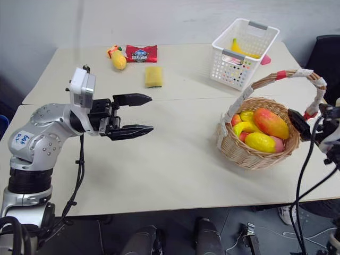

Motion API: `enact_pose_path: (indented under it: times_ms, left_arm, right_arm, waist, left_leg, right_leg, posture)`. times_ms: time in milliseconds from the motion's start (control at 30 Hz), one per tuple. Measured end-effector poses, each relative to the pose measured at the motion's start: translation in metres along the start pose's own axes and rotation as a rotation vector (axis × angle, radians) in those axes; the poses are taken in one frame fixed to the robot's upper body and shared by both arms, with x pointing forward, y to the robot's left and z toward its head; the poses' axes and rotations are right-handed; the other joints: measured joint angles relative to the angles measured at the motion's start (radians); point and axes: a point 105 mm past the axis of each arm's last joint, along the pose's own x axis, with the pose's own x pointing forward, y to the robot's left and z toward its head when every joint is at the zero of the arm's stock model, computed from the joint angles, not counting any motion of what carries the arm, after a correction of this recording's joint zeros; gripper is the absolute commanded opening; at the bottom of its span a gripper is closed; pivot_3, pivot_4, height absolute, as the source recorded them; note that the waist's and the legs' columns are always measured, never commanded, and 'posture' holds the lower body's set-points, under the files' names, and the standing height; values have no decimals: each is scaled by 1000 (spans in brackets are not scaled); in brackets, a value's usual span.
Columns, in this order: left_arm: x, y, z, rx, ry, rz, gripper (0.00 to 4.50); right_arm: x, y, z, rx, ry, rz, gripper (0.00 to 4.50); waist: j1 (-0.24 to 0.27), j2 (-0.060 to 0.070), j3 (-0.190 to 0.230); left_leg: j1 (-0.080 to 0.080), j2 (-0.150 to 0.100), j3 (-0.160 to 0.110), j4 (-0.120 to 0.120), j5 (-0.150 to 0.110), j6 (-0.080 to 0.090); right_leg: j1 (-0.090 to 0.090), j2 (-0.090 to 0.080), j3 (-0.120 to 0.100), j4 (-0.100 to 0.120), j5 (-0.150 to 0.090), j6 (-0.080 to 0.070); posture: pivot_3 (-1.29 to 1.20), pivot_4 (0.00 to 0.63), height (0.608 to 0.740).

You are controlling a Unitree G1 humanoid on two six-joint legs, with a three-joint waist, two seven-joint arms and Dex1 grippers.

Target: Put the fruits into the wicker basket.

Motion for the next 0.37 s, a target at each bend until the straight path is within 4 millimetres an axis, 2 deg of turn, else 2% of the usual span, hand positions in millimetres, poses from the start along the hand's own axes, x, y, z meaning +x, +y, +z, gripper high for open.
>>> enact_pose_path:
  times_ms: [133,233,300,367]
  left_arm:
    - [-8,2,-8,-22,20,9,4500]
    - [-15,3,-12,-28,36,3,4500]
    - [-17,5,-13,-25,44,8,4500]
    - [-17,6,-14,-18,52,8,4500]
  right_arm:
    - [-57,-5,15,-6,134,88,4453]
    - [-100,-9,37,42,176,146,4453]
    - [-115,-10,47,62,164,171,4453]
    - [-121,-11,53,76,151,185,4453]
  waist:
    - [7,0,0]
    - [3,-1,1]
    - [1,-3,0]
    - [-4,-4,0]
  left_leg:
    - [2,0,-2,1,-1,3]
    - [9,1,-3,0,-3,6]
    - [12,1,-3,0,-5,7]
    - [14,1,-2,0,-8,8]
  right_leg:
    - [5,0,-1,-7,1,2]
    - [16,0,-2,-15,3,2]
    - [19,0,-2,-16,3,2]
    - [20,-1,2,-17,3,2]
  posture:
    - [0,150,740]
    - [0,150,740]
    - [0,150,740]
    - [0,150,740]
